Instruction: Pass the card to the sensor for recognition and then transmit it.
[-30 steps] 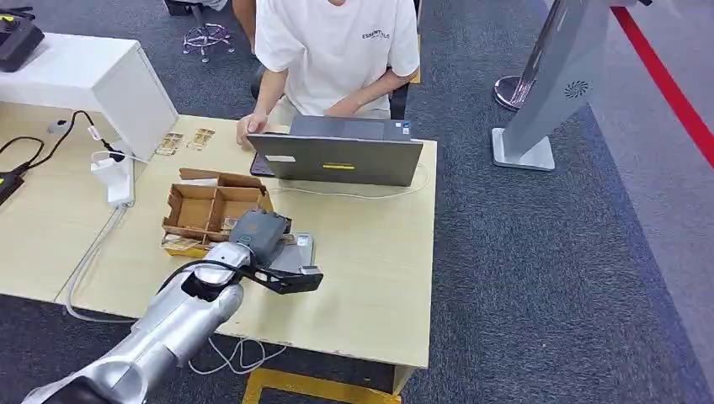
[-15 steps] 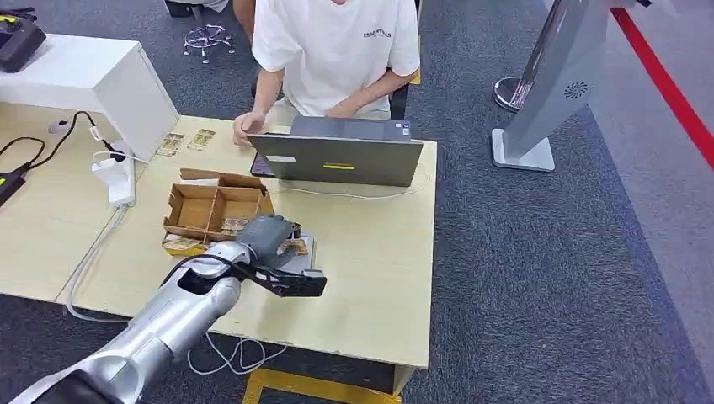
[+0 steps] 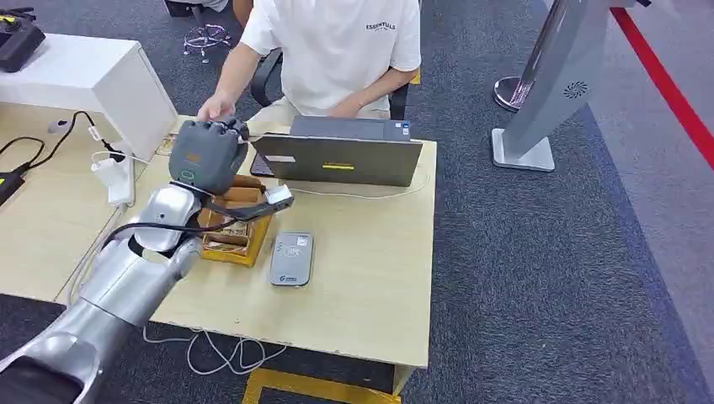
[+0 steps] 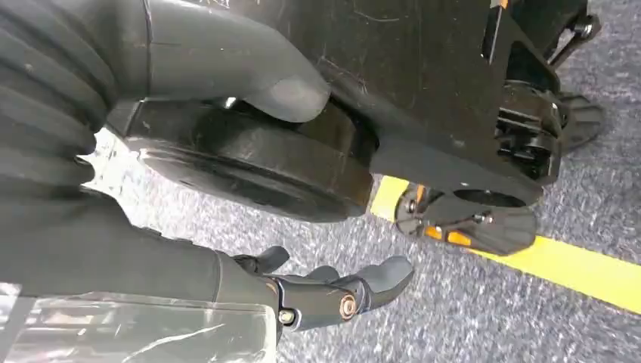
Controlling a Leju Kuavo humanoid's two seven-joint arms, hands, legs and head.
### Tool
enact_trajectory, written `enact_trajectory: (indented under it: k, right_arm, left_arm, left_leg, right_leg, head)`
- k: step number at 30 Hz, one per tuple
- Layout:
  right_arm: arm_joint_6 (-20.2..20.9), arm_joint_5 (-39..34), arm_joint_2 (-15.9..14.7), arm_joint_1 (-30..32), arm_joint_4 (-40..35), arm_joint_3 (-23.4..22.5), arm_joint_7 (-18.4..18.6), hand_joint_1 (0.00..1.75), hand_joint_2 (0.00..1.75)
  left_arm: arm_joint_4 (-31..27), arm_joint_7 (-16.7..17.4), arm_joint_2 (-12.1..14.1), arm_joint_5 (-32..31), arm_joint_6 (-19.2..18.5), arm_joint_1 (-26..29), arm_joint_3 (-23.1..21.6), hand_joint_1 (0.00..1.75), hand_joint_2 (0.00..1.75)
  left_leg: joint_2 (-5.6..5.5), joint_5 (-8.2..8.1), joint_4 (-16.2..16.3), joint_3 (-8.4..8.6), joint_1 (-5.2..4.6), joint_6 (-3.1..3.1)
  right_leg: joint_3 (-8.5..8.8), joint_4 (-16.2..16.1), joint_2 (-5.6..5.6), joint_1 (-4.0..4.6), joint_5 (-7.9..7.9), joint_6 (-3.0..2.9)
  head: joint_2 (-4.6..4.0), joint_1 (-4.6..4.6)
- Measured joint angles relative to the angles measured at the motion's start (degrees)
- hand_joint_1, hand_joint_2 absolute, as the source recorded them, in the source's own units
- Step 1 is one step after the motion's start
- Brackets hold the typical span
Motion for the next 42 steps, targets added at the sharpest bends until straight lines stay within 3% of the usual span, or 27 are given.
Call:
enact_trajectory:
  k: [4,12,13,22,36,39,42]
  right_arm:
    - [-2.3,0.4,0.4,-0.2,0.0,1.1,0.0,0.0,1.75]
    - [-2.3,0.9,0.4,-0.6,0.0,2.6,1.1,0.0,1.75]
    - [-2.4,0.9,0.4,-0.6,0.0,2.8,1.2,0.0,1.75]
    - [-2.4,0.9,0.4,-0.7,0.0,3.3,1.6,0.0,1.75]
    - [-2.4,0.4,0.4,-0.8,0.0,3.8,1.4,0.0,1.75]
    - [-2.4,-0.9,0.5,-0.7,0.0,3.8,1.0,0.0,1.75]
    - [-3.0,-2.9,0.7,-0.5,0.0,3.8,0.1,0.0,1.75]
  left_arm:
    - [2.8,0.6,0.2,-4.5,0.5,-3.8,1.9,1.75,1.75]
    - [14.0,3.4,-0.4,-9.8,-1.4,-10.8,2.2,1.75,1.75]
    - [15.1,3.5,-0.8,-9.9,-1.4,-11.3,2.2,0.0,1.75]
    - [19.9,3.6,-2.7,-9.1,-1.6,-12.1,2.2,0.0,1.75]
    - [21.2,1.9,-4.2,-7.5,-0.8,-12.0,2.4,0.0,1.75]
    - [17.6,0.0,-5.2,-5.3,-2.3,-8.9,2.4,0.0,1.75]
    - [7.3,-1.2,-5.6,-2.2,-7.8,-2.7,1.7,0.0,1.75]
  left_leg:
    - [-0.02,0.01,0.0,0.0,-0.01,0.0]
    - [0.0,0.02,0.0,-0.01,-0.02,0.01]
    - [-0.01,0.02,0.0,-0.01,-0.02,0.01]
    - [0.01,0.02,0.0,-0.02,-0.02,0.0]
    - [-0.01,0.02,0.0,-0.02,-0.04,0.0]
    - [-0.05,0.02,0.0,-0.02,-0.05,0.01]
    - [-0.01,-0.02,0.0,-0.03,-0.1,0.02]
  right_leg:
    - [0.0,0.0,-0.01,-0.01,0.0,0.0]
    - [-0.02,0.0,0.01,-0.02,0.04,-0.01]
    - [-0.02,0.0,0.0,-0.02,0.04,-0.01]
    - [-0.03,0.0,0.02,-0.02,0.03,-0.01]
    - [-0.02,0.0,0.01,-0.03,0.03,-0.01]
    - [-0.01,0.0,-0.03,-0.05,0.03,-0.01]
    - [-0.01,0.0,0.04,-0.08,0.02,0.0]
  head:
    - [0.0,0.02]
    - [0.0,0.02]
    - [0.0,0.02]
    - [0.0,0.02]
    - [0.0,0.0]
    - [0.02,0.0]
    - [0.02,0.02]
